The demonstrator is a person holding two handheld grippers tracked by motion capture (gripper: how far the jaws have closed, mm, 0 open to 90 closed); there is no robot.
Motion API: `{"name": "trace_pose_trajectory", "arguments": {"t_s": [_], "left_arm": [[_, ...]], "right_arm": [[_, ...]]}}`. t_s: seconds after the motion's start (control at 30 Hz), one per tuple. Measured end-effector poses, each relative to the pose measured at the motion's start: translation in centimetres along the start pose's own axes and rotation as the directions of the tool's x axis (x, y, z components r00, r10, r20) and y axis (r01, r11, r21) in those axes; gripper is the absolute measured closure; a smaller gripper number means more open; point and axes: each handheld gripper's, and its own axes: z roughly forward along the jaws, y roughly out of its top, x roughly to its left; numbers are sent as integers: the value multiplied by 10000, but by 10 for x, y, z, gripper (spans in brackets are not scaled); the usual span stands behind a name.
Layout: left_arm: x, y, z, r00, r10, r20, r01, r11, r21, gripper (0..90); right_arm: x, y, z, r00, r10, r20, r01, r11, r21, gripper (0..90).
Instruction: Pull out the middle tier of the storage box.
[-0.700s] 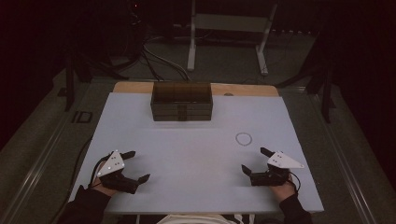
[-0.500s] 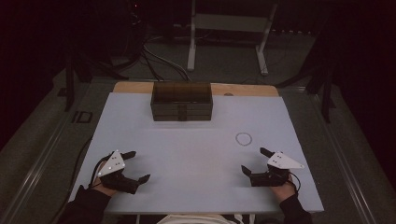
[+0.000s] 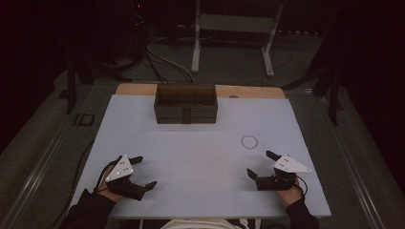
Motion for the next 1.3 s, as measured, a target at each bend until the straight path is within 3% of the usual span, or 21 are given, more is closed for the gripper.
{"name": "trace_pose_trajectory", "arguments": {"t_s": [0.17,0.5,0.97,1.07,1.17,1.3], "left_arm": [[-1,8,0,9996,248,144,-249,9997,63,10],[2,28,-3,9968,777,-165,-778,9970,-41,10],[10,61,2,9855,1647,-397,-1653,9862,-119,10],[9,69,8,9756,2142,-486,-2144,9768,16,10],[9,73,11,9710,2336,-503,-2336,9723,42,10],[9,82,20,9589,2760,-659,-2751,9612,224,10]], "right_arm": [[0,0,-1,10000,62,50,-61,9999,-120,0],[1,1,-1,9999,15,131,-13,9998,-193,0],[0,1,-1,9999,88,101,-86,9997,-218,0],[-1,1,-1,9999,135,79,-133,9996,-258,0],[0,1,-1,9999,108,100,-105,9996,-268,0],[0,2,-1,9999,94,79,-92,9994,-323,0]]}}
